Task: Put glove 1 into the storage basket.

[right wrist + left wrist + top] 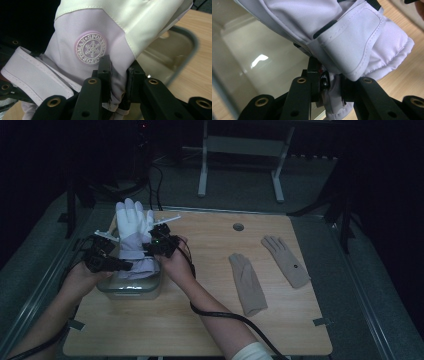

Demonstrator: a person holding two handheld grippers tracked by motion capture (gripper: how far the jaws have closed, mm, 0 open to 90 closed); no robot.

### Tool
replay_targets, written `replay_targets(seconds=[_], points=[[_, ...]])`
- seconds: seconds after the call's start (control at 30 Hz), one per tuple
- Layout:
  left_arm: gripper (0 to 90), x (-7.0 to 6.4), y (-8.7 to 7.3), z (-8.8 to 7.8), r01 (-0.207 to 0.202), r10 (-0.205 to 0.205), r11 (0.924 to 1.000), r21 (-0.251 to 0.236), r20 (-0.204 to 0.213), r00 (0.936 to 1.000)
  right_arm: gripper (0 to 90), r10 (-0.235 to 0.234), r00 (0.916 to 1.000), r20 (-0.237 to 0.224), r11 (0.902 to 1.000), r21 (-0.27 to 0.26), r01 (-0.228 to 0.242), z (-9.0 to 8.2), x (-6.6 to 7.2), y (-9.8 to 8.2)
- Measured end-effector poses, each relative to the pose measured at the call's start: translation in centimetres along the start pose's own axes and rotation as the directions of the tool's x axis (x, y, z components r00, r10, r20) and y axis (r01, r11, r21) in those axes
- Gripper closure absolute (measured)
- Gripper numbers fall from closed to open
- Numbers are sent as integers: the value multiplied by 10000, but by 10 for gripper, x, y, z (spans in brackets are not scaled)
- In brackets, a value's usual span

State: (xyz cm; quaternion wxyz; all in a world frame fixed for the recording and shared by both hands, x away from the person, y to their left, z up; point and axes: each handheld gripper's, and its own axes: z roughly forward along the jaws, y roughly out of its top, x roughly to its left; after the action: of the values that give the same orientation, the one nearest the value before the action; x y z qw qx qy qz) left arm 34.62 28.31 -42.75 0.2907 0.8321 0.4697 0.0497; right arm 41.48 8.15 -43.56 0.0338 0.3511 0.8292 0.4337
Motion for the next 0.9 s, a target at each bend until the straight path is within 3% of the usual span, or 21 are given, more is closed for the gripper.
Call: replay_targets(seconds=[0.23, 0.3, 0.43, 0.57, 0.77, 0.87, 0.9], points=[[744, 16, -18, 27, 550, -577, 9948, 854, 302, 9979, 765, 274, 9996, 67, 9977, 620, -277, 31, 1, -18], [742, 17, -21, 35, 646, -684, 9918, 1099, 308, 9972, 764, 308, 9993, 194, 9938, 1063, -327, 43, -1, -28], [738, 15, -23, 46, 585, -619, 9873, 1480, 185, 9979, 762, 302, 9992, 276, 9895, 1408, -338, 47, -3, -32], [719, 16, -27, 55, 772, -824, 9819, 1728, 232, 9963, 754, 511, 9979, 400, 9775, 2028, -582, 55, -5, -36], [660, 18, -34, 58, 1132, -1184, 9829, 1456, 278, 9926, 699, 452, 9977, 506, 9702, 2357, -559, 58, -3, -36], [589, 16, -38, 55, 1304, -1319, 9852, 1115, 69, 9912, 599, 58, 9980, 630, 9714, 2364, -206, 58, -1, -32], [504, 15, -39, 54, 1306, -1300, 9864, 998, -124, 9914, 470, -206, 9966, 797, 9734, 2292, 18, 56, 1, -29]])
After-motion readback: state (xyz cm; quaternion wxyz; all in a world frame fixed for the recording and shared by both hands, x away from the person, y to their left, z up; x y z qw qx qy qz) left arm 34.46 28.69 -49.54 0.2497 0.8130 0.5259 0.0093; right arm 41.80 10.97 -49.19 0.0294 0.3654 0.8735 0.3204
